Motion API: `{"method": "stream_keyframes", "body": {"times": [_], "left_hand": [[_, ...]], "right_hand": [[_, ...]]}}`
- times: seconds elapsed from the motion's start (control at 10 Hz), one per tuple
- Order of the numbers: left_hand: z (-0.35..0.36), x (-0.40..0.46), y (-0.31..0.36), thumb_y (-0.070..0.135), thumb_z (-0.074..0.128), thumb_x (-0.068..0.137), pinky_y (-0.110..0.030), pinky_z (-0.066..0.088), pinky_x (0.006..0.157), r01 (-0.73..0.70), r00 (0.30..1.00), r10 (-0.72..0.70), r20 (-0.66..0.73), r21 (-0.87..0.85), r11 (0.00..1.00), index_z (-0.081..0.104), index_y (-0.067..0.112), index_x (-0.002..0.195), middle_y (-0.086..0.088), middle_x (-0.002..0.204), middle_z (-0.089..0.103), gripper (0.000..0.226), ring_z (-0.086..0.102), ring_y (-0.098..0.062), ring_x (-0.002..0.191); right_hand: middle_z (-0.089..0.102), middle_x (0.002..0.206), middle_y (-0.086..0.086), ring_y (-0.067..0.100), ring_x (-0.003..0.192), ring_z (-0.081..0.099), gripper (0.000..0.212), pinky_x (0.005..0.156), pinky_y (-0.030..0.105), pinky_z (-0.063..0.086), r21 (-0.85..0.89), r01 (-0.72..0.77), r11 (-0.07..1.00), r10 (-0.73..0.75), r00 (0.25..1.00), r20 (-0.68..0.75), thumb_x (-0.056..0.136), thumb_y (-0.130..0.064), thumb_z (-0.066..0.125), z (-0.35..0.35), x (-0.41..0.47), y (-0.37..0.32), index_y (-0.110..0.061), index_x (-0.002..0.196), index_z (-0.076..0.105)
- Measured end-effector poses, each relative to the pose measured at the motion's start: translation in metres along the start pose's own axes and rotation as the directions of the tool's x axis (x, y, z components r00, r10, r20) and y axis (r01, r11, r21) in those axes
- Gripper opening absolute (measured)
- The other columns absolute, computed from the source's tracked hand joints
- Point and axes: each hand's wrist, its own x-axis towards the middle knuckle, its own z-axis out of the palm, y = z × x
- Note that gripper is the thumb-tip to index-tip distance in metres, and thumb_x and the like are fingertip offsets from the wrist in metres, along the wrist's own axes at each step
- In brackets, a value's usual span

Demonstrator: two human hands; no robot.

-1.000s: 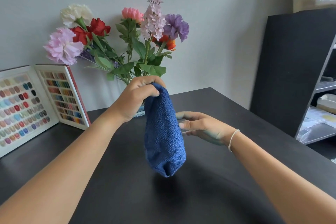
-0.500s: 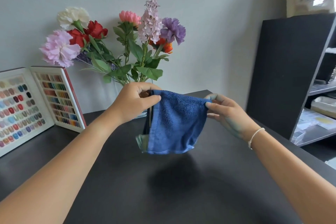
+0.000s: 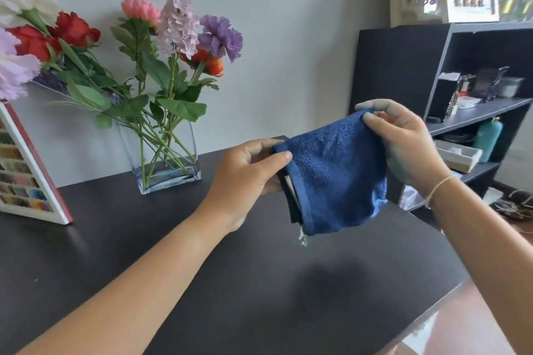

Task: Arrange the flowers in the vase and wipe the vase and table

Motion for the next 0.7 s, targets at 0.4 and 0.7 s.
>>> {"method": "stream_keyframes", "body": {"times": [0.4, 0.7], "left_hand": [[0.04, -0.014, -0.1, 0.008, 0.058, 0.078, -0.019, 0.054, 0.054, 0.42, 0.907, -0.411, -0.087, 0.244, 0.874, 0.065, -0.005, 0.08, -0.009, 0.075, 0.061, 0.015, 0.059, -0.016, 0.065], [0.02, -0.003, -0.104, 0.015, 0.061, 0.078, -0.015, 0.051, 0.051, 0.379, 0.924, -0.368, -0.099, 0.341, 0.86, 0.068, 0.019, 0.071, 0.005, 0.078, 0.066, 0.011, 0.063, -0.007, 0.06]], "right_hand": [[0.062, 0.068, 0.003, 0.005, 0.047, 0.055, 0.01, 0.04, 0.015, 0.041, -0.658, -0.463, 0.594, 0.604, 0.797, -0.016, 0.084, -0.009, 0.06, -0.034, -0.021, 0.076, -0.013, 0.089, 0.067], [0.064, 0.069, -0.002, 0.011, 0.055, 0.054, 0.008, 0.049, 0.02, 0.042, -0.774, -0.338, 0.535, 0.495, 0.868, -0.038, 0.08, -0.011, 0.062, -0.028, -0.01, 0.096, -0.016, 0.083, 0.067]]}}
